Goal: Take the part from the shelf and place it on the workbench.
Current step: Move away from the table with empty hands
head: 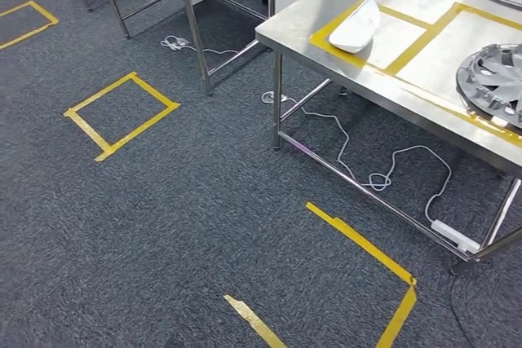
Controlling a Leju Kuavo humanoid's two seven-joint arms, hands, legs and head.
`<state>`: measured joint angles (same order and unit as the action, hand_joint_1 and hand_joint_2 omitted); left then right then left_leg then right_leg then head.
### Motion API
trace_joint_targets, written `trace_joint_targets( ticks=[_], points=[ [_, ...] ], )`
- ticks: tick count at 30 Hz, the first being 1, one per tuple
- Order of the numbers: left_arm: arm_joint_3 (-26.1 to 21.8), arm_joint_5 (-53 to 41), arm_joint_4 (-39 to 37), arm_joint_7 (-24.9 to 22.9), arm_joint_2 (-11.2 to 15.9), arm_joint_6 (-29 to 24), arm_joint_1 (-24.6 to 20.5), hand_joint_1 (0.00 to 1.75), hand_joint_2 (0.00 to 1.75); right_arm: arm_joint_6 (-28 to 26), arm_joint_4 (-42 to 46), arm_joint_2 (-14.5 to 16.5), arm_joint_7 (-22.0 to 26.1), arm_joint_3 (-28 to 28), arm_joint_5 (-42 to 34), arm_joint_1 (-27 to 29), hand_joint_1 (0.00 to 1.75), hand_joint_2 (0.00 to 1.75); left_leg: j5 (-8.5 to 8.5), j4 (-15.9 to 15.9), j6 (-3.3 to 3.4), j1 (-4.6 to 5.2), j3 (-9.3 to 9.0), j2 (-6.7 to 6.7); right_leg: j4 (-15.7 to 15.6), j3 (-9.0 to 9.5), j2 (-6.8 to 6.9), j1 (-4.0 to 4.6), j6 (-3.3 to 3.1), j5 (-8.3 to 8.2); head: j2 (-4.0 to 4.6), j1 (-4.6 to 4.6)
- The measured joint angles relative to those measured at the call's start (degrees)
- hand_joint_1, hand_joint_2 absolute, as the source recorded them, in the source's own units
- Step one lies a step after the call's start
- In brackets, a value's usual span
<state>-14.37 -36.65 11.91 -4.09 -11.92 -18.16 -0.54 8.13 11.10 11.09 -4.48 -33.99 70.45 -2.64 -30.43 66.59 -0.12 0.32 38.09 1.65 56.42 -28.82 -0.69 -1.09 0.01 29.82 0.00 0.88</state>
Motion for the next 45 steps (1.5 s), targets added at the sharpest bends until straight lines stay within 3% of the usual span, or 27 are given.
trace_joint_targets(
  ticks=[2, 3, 4, 5, 7, 9, 11, 13, 15, 17, 18, 19, 20, 22, 24, 26, 27, 30, 34, 36, 38, 40, 41, 43, 45],
  points=[
    [-0.4, -0.2, 0.0, 0.9, 0.1, 0.6, 0.1, 0.00, 0.00, -0.1, 0.0, -0.4, 0.7, 0.2, 0.1, 0.3, 0.00, 0.00, -2.76, 6.7, -0.53, -0.45, 2.66, -0.95, 0.0, -0.01, 1.91, 0.06, -0.06, 0.12, 0.00, 0.12],
    [-0.5, -0.5, 0.0, 1.3, 0.1, 0.8, 0.3, 0.00, 0.00, -0.2, 0.0, -0.6, 1.1, 0.4, 0.2, 0.5, 0.00, 0.00, -2.58, 7.5, -0.70, -0.65, 2.78, -1.11, 0.1, 0.01, 2.74, 0.06, -0.02, 0.19, 0.00, 0.14],
    [-0.6, -0.9, 0.0, 1.8, 0.2, 1.0, 0.5, 0.00, 0.00, -0.4, 0.0, -0.7, 1.6, 0.5, 0.3, 0.6, 0.00, 0.00, -1.39, 6.1, -0.82, -0.81, 1.85, -1.35, 0.1, 0.08, 3.49, 0.04, 0.05, 0.28, 0.00, 0.14],
    [-0.7, -1.4, 0.0, 2.0, 0.3, 1.1, 0.6, 0.00, 0.00, -0.6, 0.0, -0.8, 2.0, 0.6, 0.3, 0.7, 0.00, 0.00, 0.53, 2.6, -0.84, -0.92, -0.06, -1.91, 0.1, 0.22, 4.18, 0.03, 0.18, 0.40, 0.00, 0.15],
    [-0.7, -2.4, 0.0, 2.2, 0.5, 1.3, 0.6, 0.00, 0.00, -1.2, 0.0, -0.9, 2.8, 0.8, 0.3, 0.7, 0.00, 0.00, 3.04, -4.9, -0.53, -0.65, -3.98, -4.18, 0.1, 0.49, 5.34, 0.19, 0.66, 0.74, 0.01, 0.15],
    [-0.7, -3.4, 0.0, 2.3, 0.6, 1.4, 0.6, 0.00, 0.00, -1.5, 0.0, -0.9, 3.2, 1.0, 0.1, 0.8, 0.00, 0.00, 3.19, -7.9, 0.27, -0.17, -5.34, -5.43, 0.2, 0.69, 6.40, 0.45, 1.34, 1.03, 0.01, 0.11],
    [-0.7, -4.1, 0.0, 2.3, 0.7, 1.5, 0.8, 0.00, 0.00, -1.7, 0.0, -0.9, 3.3, 1.0, -0.2, 0.7, 0.00, 0.00, 3.20, -8.2, 1.16, -0.04, -5.20, -4.51, 0.1, 0.92, 7.31, 0.46, 1.98, 1.28, 0.00, 0.06],
    [-0.7, -4.5, 0.0, 2.3, 0.7, 1.7, 1.0, 0.00, 0.00, -2.0, 0.0, -0.8, 3.1, 1.0, -0.4, 0.6, 0.00, 0.00, 3.42, -8.5, 1.96, -0.22, -5.20, -3.47, 1.6, 0.26, 5.69, 0.28, 2.48, 2.73, 0.00, -0.17],
    [-0.6, -4.9, 0.0, 2.2, 0.7, 2.1, 0.9, 0.00, 0.00, -2.5, 0.0, -0.5, 2.6, 1.0, -0.4, 0.6, 0.00, 0.00, 3.63, -8.6, 2.58, -0.35, -5.11, -2.39, 8.0, -2.81, 2.49, 0.15, 2.71, 6.25, 0.00, -0.45],
    [-0.6, -5.4, 0.0, 2.1, 0.6, 2.5, 0.9, 0.00, 0.00, -3.3, 0.0, -0.3, 1.9, 1.0, -0.5, 0.6, 0.00, 0.00, 3.69, -8.6, 2.82, -0.25, -5.01, -1.07, 15.9, -6.74, 1.11, 0.17, 2.69, 9.08, 0.00, -0.49],
    [-0.6, -5.6, 0.0, 2.1, 0.6, 2.7, 0.9, 0.00, 0.00, -3.6, 0.0, -0.3, 1.6, 1.0, -0.6, 0.6, 0.00, 0.00, 3.69, -8.5, 2.83, -0.21, -5.04, -0.34, 17.5, -7.77, 0.94, 0.18, 2.62, 8.99, 0.00, -0.48],
    [-0.6, -5.8, 0.0, 2.1, 0.6, 2.9, 0.9, 0.00, 0.00, -3.8, 0.0, -0.3, 1.4, 1.0, -0.7, 0.6, 0.00, 0.00, 3.69, -8.5, 2.83, -0.18, -5.10, 0.46, 16.6, -7.62, 0.81, 0.19, 2.51, 7.60, 0.00, -0.49],
    [-0.6, -5.9, 0.0, 2.1, 0.6, 3.0, 0.9, 0.00, 0.00, -3.9, 0.0, -0.3, 1.3, 1.0, -0.7, 0.7, 0.00, 0.00, 3.69, -8.4, 2.81, -0.17, -5.17, 1.28, 13.6, -6.47, 0.50, 0.18, 2.36, 5.38, 0.00, -0.48],
    [-0.6, -5.9, 0.0, 2.2, 0.6, 3.1, 0.8, 0.00, 0.00, -4.0, -0.1, -0.3, 1.1, 1.0, -0.6, 0.8, 0.00, 0.00, 3.64, -8.1, 2.60, -0.12, -5.08, 2.79, 5.6, -3.19, -2.14, -0.03, 2.01, 1.42, 0.00, -0.50],
    [-0.6, -5.7, 0.0, 2.6, 0.5, 2.9, 0.7, 0.00, 0.00, -3.9, -0.1, -0.3, 0.7, 1.0, -0.4, 0.9, 0.00, 0.00, 3.77, -7.9, 2.03, -0.13, -4.56, 4.01, 1.6, -1.37, -4.44, -0.19, 1.84, 0.49, 0.00, -0.47],
    [-0.6, -5.8, 0.0, 3.6, 0.4, 2.7, 0.7, 0.00, 0.00, -3.6, -0.1, -0.3, -0.1, 1.0, 0.0, 0.9, 0.00, 0.00, 4.15, -7.9, 1.24, -0.28, -4.07, 5.29, 1.2, -0.99, -3.87, -0.16, 1.57, 0.54, 0.00, -0.44],
    [-0.6, -5.9, 0.0, 4.1, 0.3, 2.7, 0.7, 0.00, 0.00, -3.5, -0.1, -0.4, -0.4, 1.0, 0.2, 0.9, 0.00, 0.00, 4.08, -7.8, 0.89, -0.28, -3.89, 5.20, 1.0, -0.91, -3.17, -0.22, 1.26, 0.38, 0.00, -0.43],
    [-0.6, -6.6, -0.1, 4.7, 0.1, 2.7, 0.5, 0.00, 0.00, -3.6, -0.1, -0.5, -0.8, 1.0, 0.0, 0.9, 0.00, 0.00, 2.10, -5.2, 0.20, -0.06, -2.76, 2.09, 0.5, -0.60, -1.30, -0.50, 0.39, 0.06, 0.00, 0.19],
    [-0.5, -6.7, -0.1, 4.7, 0.0, 2.7, 0.5, 0.00, 0.00, -3.6, -0.1, -0.5, -0.9, 1.0, -0.1, 0.9, 0.00, 0.00, 0.86, -3.2, 0.00, -0.08, -1.88, 0.95, 0.5, -0.58, -0.81, -0.47, 0.25, 0.11, 0.00, 0.41],
    [-0.5, -6.9, -0.1, 4.4, 0.0, 2.7, 0.4, 0.00, 0.00, -3.8, -0.1, -0.5, -1.1, 0.9, -0.5, 1.0, 0.00, 0.00, -0.47, 0.8, -0.38, -0.38, -0.31, -0.33, 0.5, -0.41, 1.01, -0.36, 0.17, 0.33, 0.00, 0.48],
    [-0.5, -7.0, -0.1, 4.0, -0.1, 2.7, 0.3, 0.00, 0.00, -4.1, -0.1, -0.6, -1.2, 0.7, -1.0, 1.0, 0.00, 0.00, 1.24, -1.6, -0.31, -0.47, -2.16, -3.28, 0.5, 0.04, 3.99, -0.12, 0.54, 0.94, 0.00, 0.50],
    [-0.5, -7.0, -0.2, 3.9, -0.2, 2.7, 0.2, 0.00, 0.00, -4.2, -0.1, -0.6, -1.2, 0.7, -1.1, 0.9, 0.00, 0.00, 3.23, -7.3, 0.37, -0.04, -5.11, -5.78, 0.6, 0.50, 5.94, 0.20, 1.27, 1.54, 0.00, 0.46],
    [-0.5, -7.0, -0.2, 3.9, -0.2, 2.7, 0.2, 0.00, 0.00, -4.2, -0.1, -0.6, -1.2, 0.6, -1.1, 0.8, 0.00, 0.00, 2.88, -7.7, 0.66, 0.23, -5.17, -6.08, 0.5, 0.61, 6.51, 0.34, 1.58, 1.67, 0.00, 0.42],
    [-0.5, -7.0, -0.3, 3.7, -0.2, 2.8, 0.4, 0.00, 0.00, -4.3, -0.1, -0.6, -1.2, 0.6, -1.3, 0.6, 0.00, 0.00, 3.00, -8.1, 1.25, 0.13, -5.06, -4.93, 0.4, 1.08, 7.04, 0.33, 2.12, 2.03, 0.00, 0.33],
    [-0.5, -7.1, -0.3, 3.2, -0.3, 3.0, 0.4, 0.00, 0.00, -4.3, -0.1, -0.6, -1.2, 0.5, -1.5, 0.6, 0.00, 0.00, 3.28, -8.6, 1.94, -0.21, -5.18, -3.67, 2.8, 0.09, 4.60, 0.12, 2.55, 3.88, 0.00, 0.15]
  ],
)
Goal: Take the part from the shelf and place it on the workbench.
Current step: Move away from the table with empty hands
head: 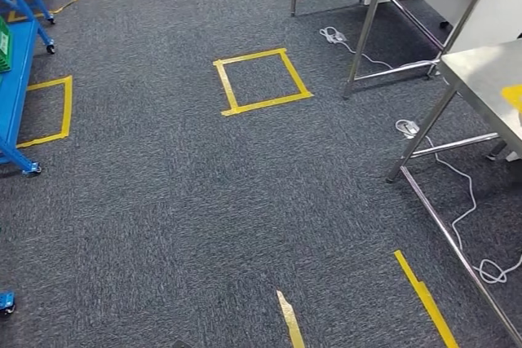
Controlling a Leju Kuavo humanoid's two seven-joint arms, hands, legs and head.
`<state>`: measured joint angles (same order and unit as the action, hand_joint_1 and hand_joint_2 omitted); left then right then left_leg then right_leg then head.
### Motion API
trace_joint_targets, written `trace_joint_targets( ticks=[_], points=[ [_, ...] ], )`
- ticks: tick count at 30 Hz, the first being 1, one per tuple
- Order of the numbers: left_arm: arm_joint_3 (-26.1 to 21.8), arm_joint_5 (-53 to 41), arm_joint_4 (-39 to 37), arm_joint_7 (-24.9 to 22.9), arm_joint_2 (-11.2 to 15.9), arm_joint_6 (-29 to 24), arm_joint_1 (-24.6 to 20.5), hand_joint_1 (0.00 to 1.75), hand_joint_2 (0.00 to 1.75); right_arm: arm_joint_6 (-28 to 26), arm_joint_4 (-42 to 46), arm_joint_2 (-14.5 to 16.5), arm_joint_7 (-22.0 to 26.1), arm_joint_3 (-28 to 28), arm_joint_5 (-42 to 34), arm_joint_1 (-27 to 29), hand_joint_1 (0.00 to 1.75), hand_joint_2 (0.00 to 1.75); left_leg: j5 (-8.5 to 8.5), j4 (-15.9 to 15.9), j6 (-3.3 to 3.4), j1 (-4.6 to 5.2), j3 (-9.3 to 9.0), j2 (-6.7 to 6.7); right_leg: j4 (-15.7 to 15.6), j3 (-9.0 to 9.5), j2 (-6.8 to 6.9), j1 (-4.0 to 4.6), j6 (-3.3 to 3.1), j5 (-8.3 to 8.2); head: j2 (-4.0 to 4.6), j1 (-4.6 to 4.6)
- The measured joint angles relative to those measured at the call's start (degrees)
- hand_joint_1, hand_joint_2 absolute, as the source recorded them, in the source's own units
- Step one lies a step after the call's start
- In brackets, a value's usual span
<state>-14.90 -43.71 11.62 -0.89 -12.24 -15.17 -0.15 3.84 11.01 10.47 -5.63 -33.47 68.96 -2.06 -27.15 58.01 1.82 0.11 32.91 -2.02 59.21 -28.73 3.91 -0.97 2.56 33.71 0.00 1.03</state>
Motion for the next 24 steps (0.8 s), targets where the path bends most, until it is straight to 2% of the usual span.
trace_joint_targets(
  ticks=[1, 2, 3, 4, 5, 6, 7, 8, 9, 10, 11, 13, 15, 17, 18, 19, 20, 21, 22, 24],
  points=[
    [0.0, -0.1, 0.0, -0.3, 0.0, 0.2, -0.1, 0.00, 0.00, -0.1, 0.0, 0.0, -0.1, -0.1, 0.0, 0.1, 0.00, 0.00, 0.10, -0.1, 0.24, -0.14, -0.04, 0.61, 3.0, -1.51, -1.78, -0.11, 0.12, 1.67, 0.00, -0.15],
    [0.0, -0.3, 0.0, -0.7, 0.0, 0.5, -0.2, 0.00, 0.00, -0.3, 0.0, 0.0, -0.4, -0.1, 0.0, 0.1, 0.00, 0.00, 0.11, -0.1, 0.40, -0.17, -0.01, 1.26, 7.0, -3.53, -2.99, -0.14, 0.17, 3.46, 0.00, -0.27],
    [0.0, -0.6, 0.0, -1.2, 0.0, 0.8, -0.2, 0.00, 0.00, -0.4, 0.0, 0.0, -0.7, -0.1, 0.1, 0.2, 0.00, 0.00, 0.11, -0.1, 0.47, -0.17, -0.01, 1.97, 11.1, -5.73, -3.51, -0.13, 0.23, 4.84, 0.00, -0.34],
    [0.1, -0.9, 0.0, -1.7, 0.0, 1.1, -0.2, 0.00, 0.00, -0.5, 0.0, 0.0, -0.9, -0.2, 0.1, 0.3, 0.00, 0.00, 0.09, -0.1, 0.48, -0.16, -0.06, 2.74, 13.8, -7.45, -3.70, -0.12, 0.27, 5.23, 0.00, -0.36],
    [0.1, -1.2, 0.0, -2.1, 0.0, 1.2, -0.2, 0.00, 0.00, -0.6, 0.0, 0.0, -0.9, -0.2, 0.1, 0.4, 0.00, 0.00, 0.07, 0.0, 0.47, -0.17, -0.13, 3.54, 14.6, -8.32, -3.79, -0.12, 0.27, 4.44, 0.00, -0.37],
    [0.1, -1.4, 0.0, -2.3, 0.1, 1.3, -0.1, 0.00, 0.00, -0.6, 0.0, 0.0, -0.8, -0.3, 0.1, 0.5, 0.00, 0.00, 0.03, 0.0, 0.41, -0.20, -0.24, 4.37, 13.0, -8.14, -3.93, -0.16, 0.24, 2.55, 0.00, -0.37],
    [0.1, -1.7, 0.0, -2.4, 0.2, 1.2, -0.1, 0.00, 0.00, -0.8, 0.0, 0.0, -0.6, -0.5, 0.0, 0.5, 0.00, 0.00, -0.05, 0.1, 0.30, -0.25, -0.34, 5.18, 9.5, -7.01, -4.43, -0.24, 0.19, -0.02, 0.00, -0.37],
    [0.2, -2.1, 0.0, -2.2, 0.2, 1.0, -0.1, 0.00, 0.00, -0.9, 0.0, 0.0, -0.4, -0.6, -0.1, 0.5, 0.00, 0.00, -0.17, 0.2, 0.10, -0.24, -0.37, 5.90, 5.7, -5.59, -5.62, -0.37, 0.12, -2.07, 0.00, -0.39],
    [0.3, -2.6, 0.0, -2.0, 0.3, 0.7, -0.2, 0.00, 0.00, -1.0, -0.1, 0.1, -0.3, -0.7, -0.2, 0.5, 0.00, 0.00, -0.31, 0.5, -0.17, -0.20, -0.27, 6.58, 2.3, -4.24, -6.79, -0.54, 0.01, -3.36, 0.00, -0.40],
    [0.6, -3.5, 0.0, -1.8, 0.4, 0.4, -0.2, 0.00, 0.00, -1.1, -0.1, 0.1, -0.2, -0.8, -0.2, 0.5, 0.00, 0.00, -0.37, 0.7, -0.50, -0.18, -0.08, 7.13, 0.2, -3.30, -7.76, -0.62, -0.14, -3.89, 0.00, -0.40],
    [1.0, -4.7, 0.0, -1.8, 0.6, 0.0, -0.2, 0.00, 0.00, -1.0, -0.2, 0.2, -0.3, -0.9, -0.3, 0.4, 0.00, 0.00, -0.33, 0.8, -0.87, -0.19, 0.15, 7.64, -0.6, -2.85, -8.26, -0.60, -0.40, -3.72, 0.00, -0.41],
    [2.0, -6.4, -0.1, -1.9, 1.1, -0.3, 0.0, 0.00, 0.00, -0.8, -0.2, 0.3, -0.1, -1.1, -0.4, 0.3, 0.00, 0.00, -0.18, 0.8, -1.53, -0.42, 0.48, 8.32, -0.8, -2.54, -7.39, -0.48, -1.09, -3.82, 0.00, -0.41],
    [2.6, -6.6, -0.2, -2.1, 1.5, 0.2, 0.1, 0.00, 0.00, -1.0, -0.2, 0.5, 0.6, -1.3, -0.7, 0.3, 0.00, 0.00, -1.38, 2.6, -2.13, -0.41, 1.24, 6.48, -1.0, -2.32, -6.12, -0.53, -1.88, -3.96, 0.00, -0.12],
    [2.9, -7.2, -0.2, -2.1, 1.9, 1.2, -0.1, 0.00, 0.00, -1.0, -0.2, 0.5, 1.4, -1.8, -1.3, 0.3, 0.00, 0.00, -4.67, 8.5, -2.64, -0.36, 3.86, 3.63, -1.1, -2.14, -4.58, -0.42, -2.44, -3.84, 0.00, 0.29],
    [3.2, -7.5, -0.2, -2.1, 2.1, 1.7, -0.2, 0.00, 0.00, -0.9, -0.2, 0.4, 1.6, -2.1, -1.5, 0.3, 0.00, 0.00, -6.39, 12.4, -2.81, -0.43, 5.65, 3.00, -1.1, -2.10, -3.73, -0.30, -2.60, -3.75, 0.00, 0.40],
    [3.4, -7.9, -0.2, -2.1, 2.3, 2.1, -0.2, 0.00, 0.00, -0.7, -0.2, 0.4, 1.6, -2.4, -1.7, 0.2, 0.00, 0.00, -7.43, 15.4, -2.91, -0.48, 7.05, 2.73, -1.1, -2.06, -2.88, -0.20, -2.68, -3.66, 0.00, 0.39],
    [3.7, -8.2, -0.2, -2.1, 2.5, 2.5, -0.2, 0.00, 0.00, -0.5, -0.2, 0.3, 1.6, -2.6, -1.9, 0.2, 0.00, 0.00, -7.42, 16.8, -2.91, -0.50, 7.63, 2.60, -1.1, -2.00, -2.09, -0.10, -2.73, -3.58, 0.00, 0.40],
    [3.9, -8.4, -0.2, -2.1, 2.6, 2.9, -0.1, 0.00, 0.00, -0.4, -0.2, 0.3, 1.5, -2.8, -2.0, 0.1, 0.00, 0.00, -6.27, 15.8, -2.79, -0.50, 7.07, 2.47, -1.1, -1.89, -1.37, 0.00, -2.74, -3.48, 0.00, 0.40],
    [4.1, -8.7, -0.2, -2.1, 2.7, 3.2, -0.1, 0.00, 0.00, -0.3, -0.2, 0.3, 1.4, -3.0, -2.1, 0.0, 0.00, 0.00, -4.34, 12.7, -2.53, -0.44, 5.45, 2.12, -1.1, -1.70, -0.72, 0.09, -2.71, -3.35, 0.00, 0.41],
    [4.7, -9.6, -0.2, -2.2, 2.8, 3.6, -0.2, 0.00, 0.00, -0.2, -0.2, 0.3, 1.7, -3.3, -2.2, -0.2, 0.00, 0.00, -1.34, 4.8, -1.62, 0.15, 1.45, -0.41, -1.1, -1.33, 0.47, 0.34, -2.49, -3.04, 0.00, 0.40]
  ],
)
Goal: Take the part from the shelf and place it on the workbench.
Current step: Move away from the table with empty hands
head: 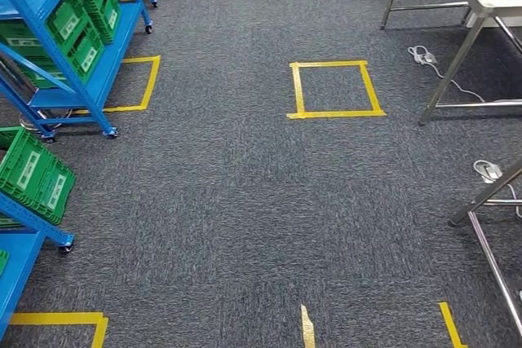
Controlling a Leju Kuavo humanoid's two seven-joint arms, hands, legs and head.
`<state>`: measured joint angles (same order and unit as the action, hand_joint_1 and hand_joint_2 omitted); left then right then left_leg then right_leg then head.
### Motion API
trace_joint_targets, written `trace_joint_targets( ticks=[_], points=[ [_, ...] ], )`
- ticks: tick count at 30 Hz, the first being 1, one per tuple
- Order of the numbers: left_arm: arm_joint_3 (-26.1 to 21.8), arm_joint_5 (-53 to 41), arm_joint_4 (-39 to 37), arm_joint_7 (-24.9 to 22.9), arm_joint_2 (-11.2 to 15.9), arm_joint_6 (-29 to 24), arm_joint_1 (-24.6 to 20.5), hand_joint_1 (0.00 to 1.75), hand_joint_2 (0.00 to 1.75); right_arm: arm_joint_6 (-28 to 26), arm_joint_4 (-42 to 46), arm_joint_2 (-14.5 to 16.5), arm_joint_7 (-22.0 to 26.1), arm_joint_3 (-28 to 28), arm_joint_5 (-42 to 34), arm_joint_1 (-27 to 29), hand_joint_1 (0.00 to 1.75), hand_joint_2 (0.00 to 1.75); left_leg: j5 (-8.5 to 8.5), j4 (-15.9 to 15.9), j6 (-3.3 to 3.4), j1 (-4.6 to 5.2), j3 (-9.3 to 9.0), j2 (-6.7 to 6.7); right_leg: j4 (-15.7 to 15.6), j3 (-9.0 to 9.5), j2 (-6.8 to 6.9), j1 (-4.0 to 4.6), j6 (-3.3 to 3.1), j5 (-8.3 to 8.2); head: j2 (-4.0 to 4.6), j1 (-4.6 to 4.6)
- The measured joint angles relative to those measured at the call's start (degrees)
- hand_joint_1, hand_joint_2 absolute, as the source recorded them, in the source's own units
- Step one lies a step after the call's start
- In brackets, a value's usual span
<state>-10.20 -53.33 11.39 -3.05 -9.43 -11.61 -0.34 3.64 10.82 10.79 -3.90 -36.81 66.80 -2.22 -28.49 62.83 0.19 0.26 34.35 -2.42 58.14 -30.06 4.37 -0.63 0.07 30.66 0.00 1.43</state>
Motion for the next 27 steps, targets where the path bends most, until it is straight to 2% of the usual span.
trace_joint_targets(
  ticks=[1, 2, 4, 5, 7, 8, 9, 10, 11, 12, 13, 14, 15, 16, 17, 18, 19, 20, 21, 22, 23, 24, 25, 26, 27],
  points=[
    [0.4, -0.6, 0.0, -0.1, 0.1, 0.0, -0.1, 0.00, 0.00, 0.0, 0.0, 0.0, 0.3, -0.1, 0.0, 0.0, 0.00, 0.00, 0.56, -2.5, 0.41, 0.36, -1.20, -1.14, 0.0, 0.11, 0.56, 0.13, 0.20, 0.15, 0.00, -0.02],
    [0.7, -1.1, 0.0, -0.1, 0.1, -0.1, -0.2, 0.00, 0.00, 0.0, 0.0, 0.0, 0.7, -0.2, 0.1, -0.1, 0.00, 0.00, 0.51, -3.7, 0.71, 0.69, -1.68, -1.91, 0.0, 0.19, 1.13, 0.23, 0.43, 0.27, 0.00, -0.05],
    [1.2, -1.7, 0.0, -0.1, 0.4, -0.5, -0.1, 0.00, 0.00, 0.0, 0.0, 0.0, 1.3, -0.3, 0.2, -0.2, 0.00, 0.00, 0.53, -4.2, 1.10, 0.79, -1.62, -1.10, -0.3, 0.52, 2.19, 0.34, 0.99, 0.41, 0.00, -0.07],
    [1.4, -1.9, 0.0, -0.1, 0.6, -0.6, 0.0, 0.00, 0.00, 0.0, 0.0, 0.0, 1.4, -0.3, 0.1, -0.3, 0.00, 0.00, 0.73, -4.5, 1.34, 0.64, -1.76, -0.51, -0.2, 0.59, 1.78, 0.29, 1.30, 0.71, 0.00, -0.11],
    [1.6, -1.9, 0.0, -0.1, 0.8, -1.0, 0.0, 0.00, 0.00, 0.1, 0.0, 0.0, 1.6, -0.5, 0.0, -0.4, 0.00, 0.00, 1.21, -5.2, 1.91, 0.21, -2.06, 0.77, 2.7, -0.67, -1.01, 0.11, 1.84, 2.82, 0.00, -0.32],
    [1.7, -1.8, 0.0, -0.1, 0.9, -1.2, -0.1, 0.00, 0.00, 0.2, 0.0, 0.0, 1.6, -0.6, 0.0, -0.4, 0.00, 0.00, 1.31, -5.3, 2.07, 0.08, -2.05, 1.40, 6.1, -2.30, -2.75, -0.01, 2.02, 4.59, 0.00, -0.46],
    [1.7, -1.7, 0.0, -0.2, 1.0, -1.3, -0.1, 0.00, 0.00, 0.2, 0.0, 0.0, 1.6, -0.7, -0.1, -0.3, 0.00, 0.00, 1.34, -5.3, 2.19, 0.03, -1.99, 2.08, 10.1, -4.28, -3.74, -0.06, 2.14, 6.38, 0.00, -0.54],
    [1.7, -1.7, 0.0, -0.4, 1.0, -1.2, -0.2, 0.00, 0.00, 0.2, 0.0, 0.0, 1.6, -0.7, -0.1, -0.2, 0.00, 0.00, 1.33, -5.3, 2.23, 0.01, -1.98, 2.78, 13.6, -6.11, -4.08, -0.07, 2.27, 7.52, 0.00, -0.57],
    [1.7, -1.6, 0.0, -0.5, 0.9, -1.2, -0.1, 0.00, 0.00, 0.2, 0.0, -0.1, 1.6, -0.8, -0.1, -0.1, 0.00, 0.00, 1.31, -5.3, 2.23, 0.00, -2.02, 3.52, 15.5, -7.30, -4.20, -0.08, 2.36, 7.62, 0.00, -0.56],
    [1.7, -1.6, -0.1, -0.7, 0.9, -1.2, -0.1, 0.00, 0.00, 0.2, 0.0, -0.1, 1.6, -0.9, -0.1, -0.1, 0.00, 0.00, 1.27, -5.2, 2.18, -0.05, -2.10, 4.31, 15.1, -7.43, -4.27, -0.11, 2.44, 6.41, 0.00, -0.56],
    [1.7, -1.5, -0.1, -0.9, 0.9, -1.1, 0.0, 0.00, 0.00, 0.2, 0.0, -0.1, 1.6, -0.9, 0.0, 0.0, 0.00, 0.00, 1.20, -5.1, 2.06, -0.13, -2.17, 5.14, 12.4, -6.48, -4.50, -0.20, 2.50, 4.20, 0.00, -0.56],
    [1.7, -1.5, -0.1, -1.0, 0.9, -1.1, 0.0, 0.00, 0.00, 0.2, 0.0, -0.1, 1.8, -1.0, 0.0, 0.0, 0.00, 0.00, 1.05, -4.9, 1.84, -0.23, -2.19, 5.93, 8.4, -4.92, -5.32, -0.37, 2.60, 1.85, 0.00, -0.58],
    [1.7, -1.5, -0.1, -1.1, 0.8, -1.1, 0.0, 0.00, 0.00, 0.2, 0.0, -0.1, 1.9, -1.0, 0.1, 0.1, 0.00, 0.00, 0.89, -4.7, 1.55, -0.25, -2.09, 6.64, 4.8, -3.38, -6.59, -0.54, 2.67, 0.30, 0.00, -0.63],
    [1.7, -1.5, -0.1, -1.1, 0.8, -1.1, -0.1, 0.00, 0.00, 0.3, 0.0, -0.1, 2.1, -1.0, 0.3, 0.1, 0.00, 0.00, 0.74, -4.3, 1.24, -0.24, -1.87, 7.28, 2.1, -2.08, -7.71, -0.74, 2.61, -0.45, 0.00, -0.63],
    [1.7, -1.5, -0.1, -1.1, 0.8, -1.1, -0.2, 0.00, 0.00, 0.3, 0.0, -0.1, 2.2, -1.0, 0.4, 0.1, 0.00, 0.00, 0.71, -4.1, 0.92, -0.22, -1.60, 7.82, 0.9, -1.40, -8.54, -0.85, 2.48, -0.43, 0.00, -0.63],
    [1.7, -1.5, -0.2, -1.1, 0.7, -1.1, -0.2, 0.00, 0.00, 0.3, -0.1, -0.1, 2.2, -1.0, 0.4, 0.2, 0.00, 0.00, 0.77, -4.0, 0.65, -0.23, -1.36, 8.35, 0.6, -1.12, -8.66, -0.79, 2.20, -0.12, 0.00, -0.62],
    [1.7, -1.5, -0.2, -1.1, 0.8, -1.1, -0.1, 0.00, 0.00, 0.3, -0.1, -0.2, 2.2, -1.0, 0.5, 0.2, 0.00, 0.00, 0.83, -3.9, 0.41, -0.32, -1.17, 8.87, 0.5, -0.91, -8.14, -0.81, 1.83, -0.17, 0.00, -0.60],
    [1.7, -1.5, -0.2, -1.1, 0.8, -1.1, 0.0, 0.00, 0.00, 0.3, -0.1, -0.2, 2.2, -1.0, 0.5, 0.2, 0.00, 0.00, 0.72, -3.7, 0.13, -0.36, -1.03, 8.54, 0.4, -0.85, -7.57, -0.78, 1.46, -0.23, 0.00, -0.58],
    [1.7, -1.5, -0.2, -1.1, 0.8, -1.1, 0.0, 0.00, 0.00, 0.3, -0.1, -0.2, 2.2, -1.1, 0.5, 0.3, 0.00, 0.00, 0.18, -2.8, -0.15, -0.34, -0.66, 7.54, 0.4, -0.71, -6.95, -0.78, 1.01, -0.25, 0.00, -0.42],
    [1.7, -1.5, -0.2, -1.1, 0.8, -1.1, 0.0, 0.00, 0.00, 0.3, -0.1, -0.2, 2.3, -1.1, 0.5, 0.3, 0.00, 0.00, -0.94, -0.9, -0.44, -0.30, 0.20, 6.16, 0.3, -0.56, -6.24, -0.81, 0.61, -0.24, 0.00, -0.25],
    [1.7, -1.5, -0.2, -1.1, 0.7, -1.1, 0.0, 0.00, 0.00, 0.3, -0.1, -0.2, 2.3, -1.1, 0.5, 0.3, 0.00, 0.00, -2.58, 2.2, -0.70, -0.28, 1.62, 4.54, 0.3, -0.42, -5.46, -0.73, 0.26, -0.13, 0.00, -0.06],
    [1.8, -1.5, -0.2, -1.1, 0.7, -1.1, -0.1, 0.00, 0.00, 0.3, -0.1, -0.2, 2.3, -1.1, 0.5, 0.3, 0.00, 0.00, -4.39, 6.1, -0.91, -0.34, 3.52, 3.60, 0.3, -0.31, -4.61, -0.63, -0.01, 0.04, 0.00, 0.08],
    [1.8, -1.5, -0.2, -1.0, 0.7, -1.1, -0.2, 0.00, 0.00, 0.3, -0.1, -0.2, 2.3, -1.1, 0.5, 0.4, 0.00, 0.00, -5.79, 9.8, -1.02, -0.43, 5.35, 3.22, 0.3, -0.19, -3.73, -0.55, -0.17, 0.20, 0.00, 0.09],
    [1.8, -1.5, -0.2, -1.0, 0.7, -1.1, -0.2, 0.00, 0.00, 0.3, -0.1, -0.2, 2.3, -1.1, 0.5, 0.4, 0.00, 0.00, -6.29, 12.2, -1.05, -0.50, 6.55, 3.08, 0.3, -0.05, -2.93, -0.49, -0.24, 0.38, 0.00, 0.08],
    [1.8, -1.5, -0.2, -1.0, 0.7, -1.1, -0.1, 0.00, 0.00, 0.3, -0.1, -0.2, 2.3, -1.1, 0.5, 0.3, 0.00, 0.00, -5.69, 12.6, -0.99, -0.54, 6.76, 3.01, 0.3, 0.14, -2.21, -0.45, -0.24, 0.57, 0.00, 0.09]
  ],
)
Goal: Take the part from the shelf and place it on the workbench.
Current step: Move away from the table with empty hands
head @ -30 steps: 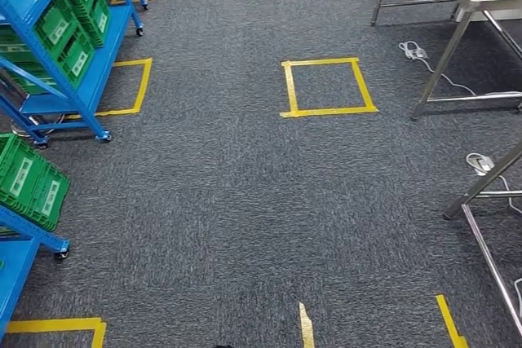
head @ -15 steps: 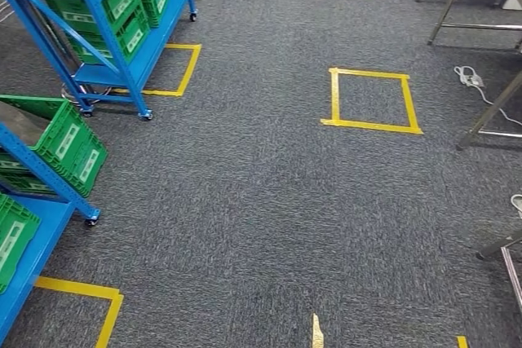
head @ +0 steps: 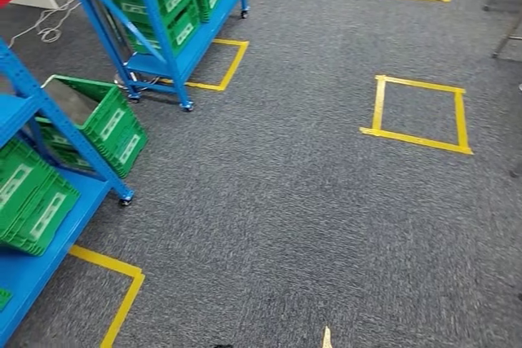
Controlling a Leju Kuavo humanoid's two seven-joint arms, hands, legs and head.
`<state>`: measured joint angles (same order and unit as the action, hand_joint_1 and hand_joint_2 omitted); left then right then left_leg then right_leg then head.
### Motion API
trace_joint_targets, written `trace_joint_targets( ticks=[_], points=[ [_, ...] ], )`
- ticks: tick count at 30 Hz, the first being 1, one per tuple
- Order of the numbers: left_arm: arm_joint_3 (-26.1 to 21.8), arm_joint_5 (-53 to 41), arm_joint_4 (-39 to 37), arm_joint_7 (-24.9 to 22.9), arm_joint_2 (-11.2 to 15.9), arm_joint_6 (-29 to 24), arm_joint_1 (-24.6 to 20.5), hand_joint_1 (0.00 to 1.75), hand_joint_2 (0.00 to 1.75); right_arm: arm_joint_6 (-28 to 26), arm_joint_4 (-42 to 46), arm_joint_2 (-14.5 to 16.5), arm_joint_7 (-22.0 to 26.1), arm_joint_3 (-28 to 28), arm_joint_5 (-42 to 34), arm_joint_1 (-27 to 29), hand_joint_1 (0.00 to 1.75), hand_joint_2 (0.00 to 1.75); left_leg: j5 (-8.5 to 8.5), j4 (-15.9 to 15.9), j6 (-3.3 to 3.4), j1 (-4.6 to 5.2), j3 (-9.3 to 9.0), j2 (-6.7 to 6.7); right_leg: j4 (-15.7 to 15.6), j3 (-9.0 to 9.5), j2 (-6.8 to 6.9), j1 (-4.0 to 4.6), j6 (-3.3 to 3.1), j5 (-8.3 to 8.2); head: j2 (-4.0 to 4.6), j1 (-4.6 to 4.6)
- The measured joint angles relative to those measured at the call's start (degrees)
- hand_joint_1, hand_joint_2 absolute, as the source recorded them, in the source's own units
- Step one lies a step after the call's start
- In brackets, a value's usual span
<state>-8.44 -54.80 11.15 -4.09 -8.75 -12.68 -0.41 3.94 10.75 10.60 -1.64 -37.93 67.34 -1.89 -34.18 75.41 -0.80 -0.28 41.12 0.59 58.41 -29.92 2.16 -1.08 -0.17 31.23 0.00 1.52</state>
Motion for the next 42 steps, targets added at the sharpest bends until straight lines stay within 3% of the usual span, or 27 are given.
trace_joint_targets(
  ticks=[2, 4, 6, 8, 10, 12, 14, 15, 16, 17, 19, 21, 23, 25, 27, 28, 30, 31, 32, 34, 36, 38, 39, 40, 42],
  points=[
    [0.0, 0.0, 0.0, 0.0, 0.0, 0.0, 0.2, 0.00, 0.00, 0.0, 0.0, 0.0, 0.0, 0.0, 0.0, -0.1, 0.00, 0.00, 3.81, -5.6, 0.50, 0.12, -2.67, -0.74, 0.0, 0.62, 1.29, 0.07, 0.17, 0.48, 0.00, 0.01],
    [0.0, 0.0, 0.0, 0.0, 0.0, 0.0, 0.1, 0.00, 0.00, 0.0, 0.0, 0.0, 0.0, -0.1, 0.0, -0.1, 0.00, 0.00, 6.38, -12.7, 1.24, 0.72, -6.18, -2.91, 0.0, 1.03, 2.52, 0.30, 0.62, 1.11, 0.00, 0.02],
    [0.0, 0.0, 0.0, 0.0, 0.0, 0.0, 0.0, 0.00, 0.00, 0.0, 0.0, 0.0, 0.0, -0.1, 0.0, -0.2, 0.00, 0.00, 6.29, -15.4, 1.69, 1.25, -7.44, -3.96, -0.1, 1.17, 3.73, 0.53, 1.14, 1.56, 0.00, -0.08],
    [0.0, 0.0, 0.0, 0.0, 0.0, 0.0, 0.2, 0.00, 0.00, 0.0, 0.0, 0.0, 0.0, -0.1, 0.0, -0.5, 0.00, 0.00, 6.34, -16.0, 2.09, 1.16, -7.57, -2.96, -0.3, 1.70, 4.35, 0.51, 1.58, 1.83, 0.00, -0.21],
    [0.0, 0.0, 0.0, 0.0, 0.0, 0.0, 0.4, 0.00, 0.00, 0.0, 0.0, 0.0, 0.0, -0.1, 0.0, -0.7, 0.00, 0.00, 6.72, -16.8, 2.65, 0.82, -7.88, -1.89, 1.5, 1.11, 1.94, 0.33, 1.99, 3.24, 0.00, -0.35],
    [0.0, 0.0, 0.0, 0.0, -0.1, 0.0, 0.2, 0.00, 0.00, 0.0, 0.0, 0.0, 0.0, -0.1, 0.0, -0.6, 0.00, 0.00, 6.87, -17.1, 3.01, 0.61, -8.03, -0.73, 7.9, -2.25, -1.17, 0.21, 2.27, 6.30, 0.00, -0.56],
    [0.0, 0.0, 0.0, 0.0, -0.2, 0.0, 0.1, 0.00, 0.00, 0.0, 0.0, 0.0, 0.0, -0.1, 0.0, -0.5, 0.00, 0.00, 6.78, -17.1, 3.15, 0.59, -8.09, 0.63, 14.8, -6.35, -1.95, 0.20, 2.53, 8.12, 0.00, -0.65],
    [0.0, 0.0, 0.0, 0.0, -0.2, 0.0, 0.1, 0.00, 0.00, 0.0, 0.0, 0.0, 0.0, -0.1, 0.1, -0.4, 0.00, 0.00, 6.71, -17.1, 3.14, 0.56, -8.20, 1.36, 15.9, -7.43, -2.03, 0.18, 2.63, 7.49, 0.00, -0.64],
    [0.0, 0.0, 0.0, 0.0, -0.2, 0.1, 0.1, 0.00, 0.00, -0.1, 0.0, 0.0, 0.0, -0.1, 0.1, -0.3, 0.00, 0.00, 6.62, -17.0, 3.05, 0.50, -8.36, 2.15, 14.6, -7.39, -2.12, 0.11, 2.73, 5.70, 0.00, -0.64],
    [0.0, -0.1, 0.0, 0.1, -0.2, 0.1, 0.1, 0.00, 0.00, -0.2, 0.0, 0.0, 0.1, -0.1, 0.2, -0.3, 0.00, 0.00, 6.50, -17.0, 2.88, 0.41, -8.53, 2.94, 11.4, -6.38, -2.56, -0.03, 2.82, 3.16, 0.00, -0.65],
    [0.0, -0.2, 0.0, 0.6, -0.2, 0.1, 0.1, 0.00, 0.00, -0.2, 0.0, 0.0, 0.5, -0.1, 0.3, -0.2, 0.00, 0.00, 6.15, -16.5, 2.33, 0.33, -8.57, 4.45, 4.1, -3.61, -5.34, -0.54, 2.97, -0.36, 0.00, -0.72],
    [0.0, -0.4, 0.0, 1.1, 0.0, -0.1, 0.1, 0.00, 0.00, -0.1, 0.0, 0.0, 0.8, -0.1, 0.3, -0.2, 0.00, 0.00, 6.09, -16.2, 1.65, 0.26, -8.14, 5.65, 1.1, -2.09, -7.33, -0.70, 2.68, -0.76, 0.00, -0.80],
    [0.0, -0.6, -0.1, 1.1, 0.1, -0.2, 0.2, 0.00, 0.00, -0.1, 0.0, 0.0, 0.8, -0.1, 0.3, -0.2, 0.00, 0.00, 6.25, -16.2, 1.01, 0.04, -7.74, 6.61, 0.8, -1.65, -6.39, -0.55, 1.98, -0.73, 0.00, -0.81],
    [0.0, -0.6, -0.1, 1.0, 0.3, -0.2, 0.4, 0.00, 0.00, 0.0, 0.0, 0.0, 0.8, -0.2, 0.5, -0.2, 0.00, 0.00, 5.30, -14.6, 0.44, 0.07, -7.01, 5.02, 0.5, -1.28, -4.92, -0.56, 1.19, -0.83, 0.00, -0.56],
    [0.0, -0.4, -0.2, 0.8, 0.3, -0.2, 0.3, 0.00, 0.00, 0.1, 0.0, 0.1, 0.8, -0.2, 0.7, -0.1, 0.00, 0.00, 2.37, -9.0, -0.04, 0.13, -4.41, 1.75, 0.3, -0.93, -3.12, -0.38, 0.48, -0.67, 0.00, -0.21],
    [0.0, 0.0, -0.2, 0.7, 0.3, -0.1, 0.2, 0.00, 0.00, 0.3, 0.0, 0.1, 0.8, -0.2, 1.2, 0.0, 0.00, 0.00, 0.69, -5.1, -0.21, 0.06, -2.53, 0.73, 0.3, -0.83, -2.14, -0.22, 0.23, -0.53, 0.00, -0.09],
    [-0.4, 1.1, -0.2, 0.5, 0.4, -0.1, 0.3, 0.00, 0.00, 0.7, 0.0, 0.1, 0.7, -0.1, 2.4, 0.0, 0.00, 0.00, -0.31, -0.6, -0.32, -0.06, -0.25, 0.08, 0.3, -0.64, -0.40, 0.02, 0.01, -0.27, 0.00, -0.10],
    [-0.7, 1.7, -0.2, 0.5, 0.4, -0.1, 0.4, 0.00, 0.00, 0.8, 0.0, 0.2, 0.6, 0.1, 2.9, -0.1, 0.00, 0.00, 0.79, -1.3, -0.24, -0.09, -0.58, -0.07, 0.3, -0.49, 0.33, 0.09, -0.01, -0.13, 0.00, -0.09],
    [-1.0, 2.0, -0.2, 0.4, 0.4, -0.1, 0.5, 0.00, 0.00, 0.8, 0.0, 0.2, 0.6, 0.2, 3.2, -0.2, 0.00, 0.00, 2.73, -4.1, -0.03, -0.04, -1.97, -0.41, 0.3, -0.27, 0.98, 0.15, 0.04, 0.03, 0.00, -0.08],
    [-1.4, 1.7, -0.2, 0.2, 0.3, -0.1, 0.5, 0.00, 0.00, 0.6, 0.0, 0.3, 0.8, 0.4, 3.1, -0.2, 0.00, 0.00, 5.96, -11.6, 0.62, 0.44, -5.72, -2.44, 0.3, 0.17, 2.24, 0.31, 0.34, 0.47, 0.00, -0.07],
    [-1.5, 0.8, -0.2, 0.1, 0.3, -0.4, 0.3, 0.00, 0.00, 0.3, 0.0, 0.4, 1.6, 0.5, 2.4, -0.2, 0.00, 0.00, 6.53, -15.5, 1.20, 1.05, -7.53, -4.05, 0.2, 0.36, 3.45, 0.52, 0.89, 0.85, 0.00, -0.12],
    [-1.5, 0.0, -0.2, 0.8, 0.2, -1.2, 0.4, 0.00, 0.00, 0.1, 0.0, 0.5, 2.2, 0.5, 1.7, -0.4, 0.00, 0.00, 6.35, -16.0, 1.65, 1.28, -7.61, -3.44, -0.1, 0.82, 4.58, 0.59, 1.45, 0.99, 0.00, -0.18],
    [-1.5, -0.1, -0.2, 1.3, 0.2, -1.5, 0.6, 0.00, 0.00, 0.1, 0.0, 0.5, 2.2, 0.4, 1.6, -0.6, 0.00, 0.00, 6.51, -16.4, 1.91, 1.19, -7.77, -2.89, 0.0, 0.95, 4.32, 0.53, 1.70, 1.22, 0.00, -0.23],
    [-1.5, -0.1, -0.2, 1.4, 0.2, -1.7, 0.7, 0.00, 0.00, 0.1, 0.0, 0.6, 2.0, 0.4, 1.7, -0.8, 0.00, 0.00, 6.72, -16.8, 2.24, 1.04, -7.97, -2.36, 0.7, 0.79, 3.21, 0.46, 1.93, 1.84, 0.00, -0.30],
    [-1.6, 0.3, -0.2, 1.0, 0.2, -1.3, 0.6, 0.00, 0.00, 0.1, -0.1, 0.8, 1.4, 0.4, 2.0, -0.8, 0.00, 0.00, 7.07, -17.4, 2.75, 0.69, -8.23, -1.22, 5.7, -1.75, -0.11, 0.34, 2.23, 4.59, 0.00, -0.56]
  ],
)
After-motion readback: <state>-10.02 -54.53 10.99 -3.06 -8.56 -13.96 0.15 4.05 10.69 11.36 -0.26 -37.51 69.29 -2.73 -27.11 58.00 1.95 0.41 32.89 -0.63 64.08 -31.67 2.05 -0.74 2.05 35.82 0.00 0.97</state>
